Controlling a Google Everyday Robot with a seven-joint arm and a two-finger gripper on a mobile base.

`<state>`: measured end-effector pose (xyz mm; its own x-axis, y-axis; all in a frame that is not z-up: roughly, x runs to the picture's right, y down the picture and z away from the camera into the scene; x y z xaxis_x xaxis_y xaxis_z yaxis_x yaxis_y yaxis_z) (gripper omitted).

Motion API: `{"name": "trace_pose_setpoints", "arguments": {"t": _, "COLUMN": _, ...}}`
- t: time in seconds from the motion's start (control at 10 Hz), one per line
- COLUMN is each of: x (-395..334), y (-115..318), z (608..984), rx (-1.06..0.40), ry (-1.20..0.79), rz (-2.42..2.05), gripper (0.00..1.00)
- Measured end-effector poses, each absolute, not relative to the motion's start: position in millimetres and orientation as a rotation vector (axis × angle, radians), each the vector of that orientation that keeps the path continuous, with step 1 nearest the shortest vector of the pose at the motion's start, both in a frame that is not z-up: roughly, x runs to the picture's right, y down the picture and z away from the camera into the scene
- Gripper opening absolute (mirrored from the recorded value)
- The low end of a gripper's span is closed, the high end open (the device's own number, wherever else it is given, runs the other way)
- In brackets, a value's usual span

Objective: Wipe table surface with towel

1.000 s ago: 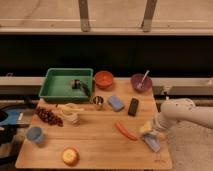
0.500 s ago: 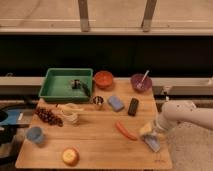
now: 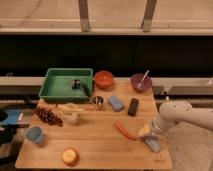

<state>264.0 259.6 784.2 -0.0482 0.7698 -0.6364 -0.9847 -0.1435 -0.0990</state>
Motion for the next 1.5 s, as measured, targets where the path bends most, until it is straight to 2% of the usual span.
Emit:
{"name": "trace_pose_setpoints", "arguments": {"t": 0.3, "x": 262.3, "y": 260.6, "z": 784.4, "rx": -0.642, "ry": 0.429, "rz": 1.596, "gripper": 0.40}}
{"name": "trace_pose_setpoints", "arguments": {"t": 0.7, "x": 262.0, "y": 261.0, "z": 783.9, "rx": -0.648, "ry": 0.409, "rz": 1.600, "gripper": 0.04}}
{"name": "trace_pose_setpoints", "arguments": {"t": 0.8, "x": 265.2, "y": 257.6, "z": 780.8, "rx": -0.644, "ry": 0.381, "rz": 1.618, "gripper": 0.00}}
{"name": "trace_pose_setpoints", "arguments": {"t": 1.2, "x": 282.4, "y": 225.9, "z": 763.7, "rx": -0.617, "ry": 0.176, "rz": 1.720, "gripper": 0.00}}
{"name": "trace_pose_setpoints", "arguments": {"t": 1.5, "x": 280.5, "y": 206.5, "z": 767.8, "rx": -0.624, "ry": 0.095, "rz": 1.742, "gripper": 0.00}}
